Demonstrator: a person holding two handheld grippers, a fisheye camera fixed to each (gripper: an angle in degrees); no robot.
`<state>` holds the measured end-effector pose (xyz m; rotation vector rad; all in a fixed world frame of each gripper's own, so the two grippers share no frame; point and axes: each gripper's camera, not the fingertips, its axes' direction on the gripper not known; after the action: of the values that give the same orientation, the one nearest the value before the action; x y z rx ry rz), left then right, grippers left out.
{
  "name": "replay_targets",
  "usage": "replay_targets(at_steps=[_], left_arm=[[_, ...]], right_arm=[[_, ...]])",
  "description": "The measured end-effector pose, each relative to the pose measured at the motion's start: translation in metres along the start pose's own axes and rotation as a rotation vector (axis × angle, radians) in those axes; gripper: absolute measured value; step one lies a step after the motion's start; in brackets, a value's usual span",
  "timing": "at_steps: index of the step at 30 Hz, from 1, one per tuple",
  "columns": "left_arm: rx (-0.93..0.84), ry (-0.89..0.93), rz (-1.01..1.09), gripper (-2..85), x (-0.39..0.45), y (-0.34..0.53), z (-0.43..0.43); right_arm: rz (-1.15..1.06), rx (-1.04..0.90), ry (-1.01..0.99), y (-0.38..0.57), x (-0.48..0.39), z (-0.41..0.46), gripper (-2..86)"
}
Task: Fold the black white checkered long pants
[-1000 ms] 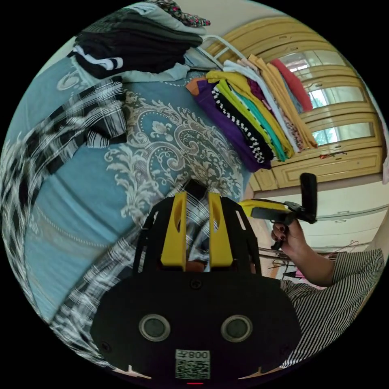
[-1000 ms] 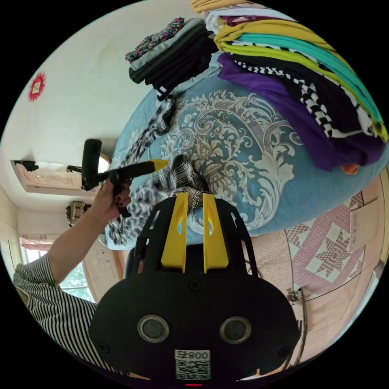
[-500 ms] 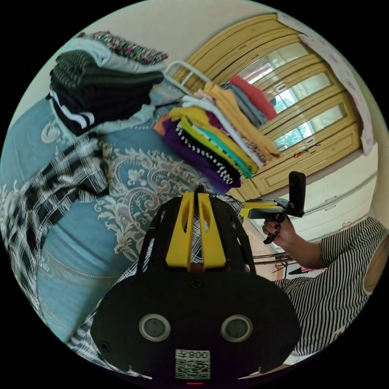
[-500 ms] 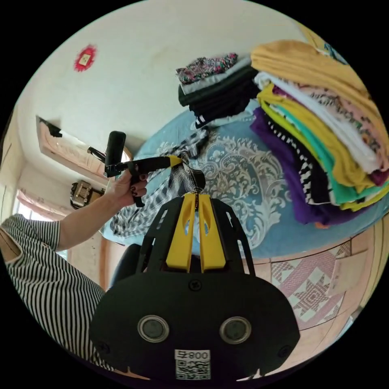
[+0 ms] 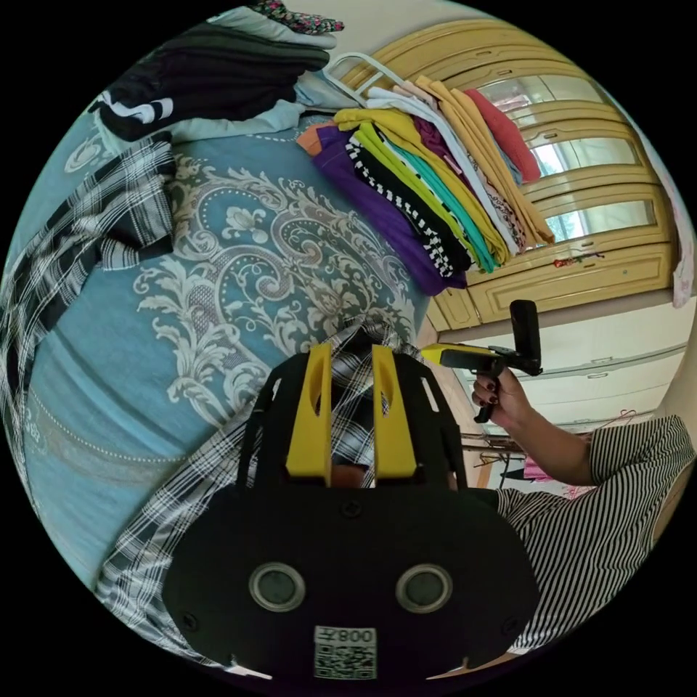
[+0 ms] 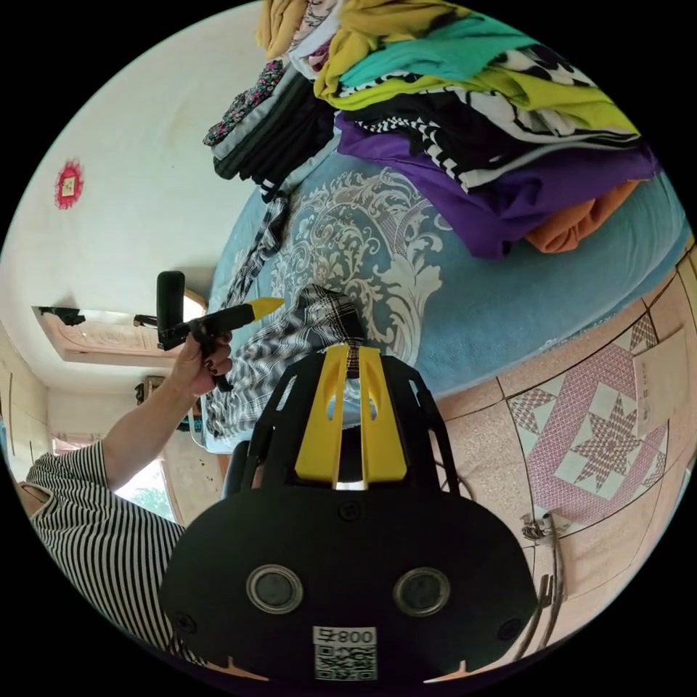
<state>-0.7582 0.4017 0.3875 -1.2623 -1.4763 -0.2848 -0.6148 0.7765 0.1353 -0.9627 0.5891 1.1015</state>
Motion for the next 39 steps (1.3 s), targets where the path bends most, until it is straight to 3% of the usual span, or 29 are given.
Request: replay_targets(at_steps=[11, 19, 23, 26, 29, 33, 39], left_arm=[[-0.209, -0.125, 0.106, 4.8, 0.052, -0.096, 0.033], [-0.042, 0.073, 0.156, 2.7, 0.072, -0.101, -0.011], [0.072, 0.121, 0.271, 2.8, 0.088, -0.101, -0.046], [0.148, 0.087, 0.32, 3.3, 0.09, -0.097, -0.067], [0.113, 0.018, 0.254, 4.2, 0.074, -0.095, -0.064], [0.06, -0.029, 0.08, 5.8, 0.044, -0.081, -0.059], [0.063, -0.053, 0.063, 7.9, 0.033, -0.071, -0.07]], right_arm=[[0.043, 0.051, -0.068, 0.001, 0.031, -0.009, 6.7], [-0.064, -0.09, -0.145, -0.014, 0.021, 0.025, 1.5], [-0.201, 0.068, -0.203, -0.009, -0.003, -0.021, 0.4], [-0.325, 0.207, -0.093, -0.003, -0.027, -0.061, 0.2], [-0.345, 0.174, -0.01, -0.003, -0.028, -0.057, 0.2], [-0.257, 0.067, -0.062, -0.003, -0.012, -0.03, 0.5], [-0.152, -0.003, 0.005, -0.025, -0.012, -0.001, 3.9]])
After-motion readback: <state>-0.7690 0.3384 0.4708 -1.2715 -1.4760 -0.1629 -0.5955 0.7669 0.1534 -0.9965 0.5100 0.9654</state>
